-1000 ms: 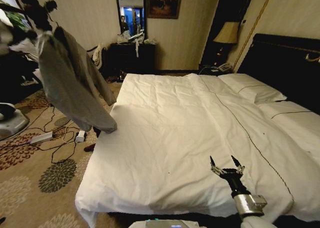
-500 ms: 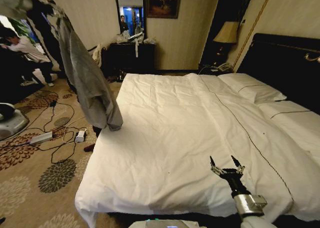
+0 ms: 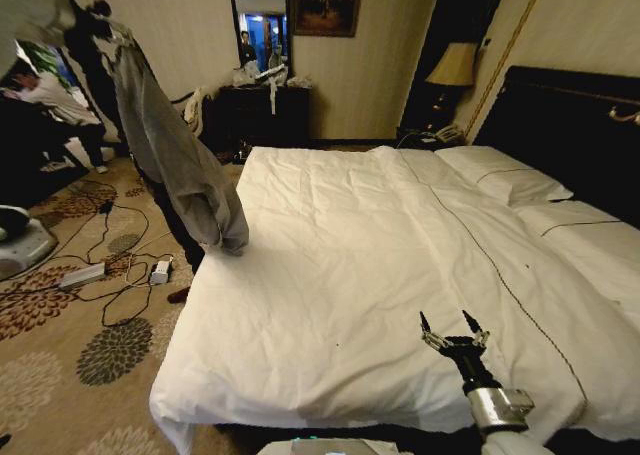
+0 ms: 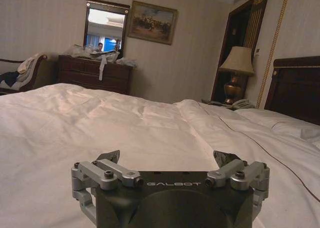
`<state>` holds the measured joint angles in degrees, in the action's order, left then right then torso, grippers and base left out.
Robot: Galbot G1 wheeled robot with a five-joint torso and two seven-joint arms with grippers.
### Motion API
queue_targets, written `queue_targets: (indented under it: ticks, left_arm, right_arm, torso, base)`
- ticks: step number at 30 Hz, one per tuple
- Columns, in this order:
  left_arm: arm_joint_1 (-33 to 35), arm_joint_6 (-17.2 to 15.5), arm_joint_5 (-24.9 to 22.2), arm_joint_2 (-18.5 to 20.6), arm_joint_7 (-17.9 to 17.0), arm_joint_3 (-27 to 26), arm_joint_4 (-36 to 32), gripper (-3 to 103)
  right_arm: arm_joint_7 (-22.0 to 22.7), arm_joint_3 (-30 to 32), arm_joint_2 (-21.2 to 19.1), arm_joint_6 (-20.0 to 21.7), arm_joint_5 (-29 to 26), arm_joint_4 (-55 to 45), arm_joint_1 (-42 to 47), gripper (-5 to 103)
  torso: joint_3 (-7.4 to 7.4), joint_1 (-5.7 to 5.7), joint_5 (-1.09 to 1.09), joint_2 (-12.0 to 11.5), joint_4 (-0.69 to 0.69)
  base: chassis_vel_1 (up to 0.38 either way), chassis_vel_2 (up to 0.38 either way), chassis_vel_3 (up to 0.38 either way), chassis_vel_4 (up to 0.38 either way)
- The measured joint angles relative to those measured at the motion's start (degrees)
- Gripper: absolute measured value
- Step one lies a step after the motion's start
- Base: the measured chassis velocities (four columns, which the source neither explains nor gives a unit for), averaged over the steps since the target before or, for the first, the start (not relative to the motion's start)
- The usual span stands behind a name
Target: Pick up the clothes from the bed and hang them on the clothes hanger.
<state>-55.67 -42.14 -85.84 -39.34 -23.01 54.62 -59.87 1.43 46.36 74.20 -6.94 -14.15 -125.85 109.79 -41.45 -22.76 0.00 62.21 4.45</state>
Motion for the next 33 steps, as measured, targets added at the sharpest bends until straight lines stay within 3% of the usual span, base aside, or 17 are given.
queue_targets:
  ticks: [8,14,20,29,33]
  left_arm:
    - [2.9,0.0,1.2,0.6,-1.1,-4.4,2.3,100]
    - [5.5,0.0,9.2,-1.3,1.0,-8.7,9.3,100]
    - [6.2,0.0,10.8,-1.8,1.9,-9.7,11.8,100]
    - [8.3,0.0,10.9,-0.6,2.3,-10.5,9.2,100]
    - [8.1,0.0,11.6,2.3,3.7,-8.6,5.2,100]
  right_arm:
    - [0.0,0.0,0.0,0.0,0.0,0.0,0.0,100]
    - [0.0,0.0,0.0,0.0,0.0,0.0,0.0,100]
    - [0.0,0.0,0.0,0.0,0.0,0.0,0.0,100]
    - [0.0,0.0,0.0,0.0,0.0,0.0,0.0,100]
    - [0.0,0.0,0.0,0.0,0.0,0.0,0.0,100]
  torso:
    - [0.00,0.00,-0.02,0.0,-0.01]
    - [0.00,-0.01,-0.02,0.0,0.00]
    - [0.00,0.00,0.01,0.0,0.00]
    - [0.00,-0.01,0.01,0.0,0.03]
    - [0.00,0.00,-0.01,0.0,-0.01]
  base:
    - [0.000,0.000,0.000,0.000]
    - [0.000,0.000,0.000,0.000]
    - [0.000,0.000,0.000,0.000]
    - [0.000,0.000,0.000,0.000]
    - [0.000,0.000,0.000,0.000]
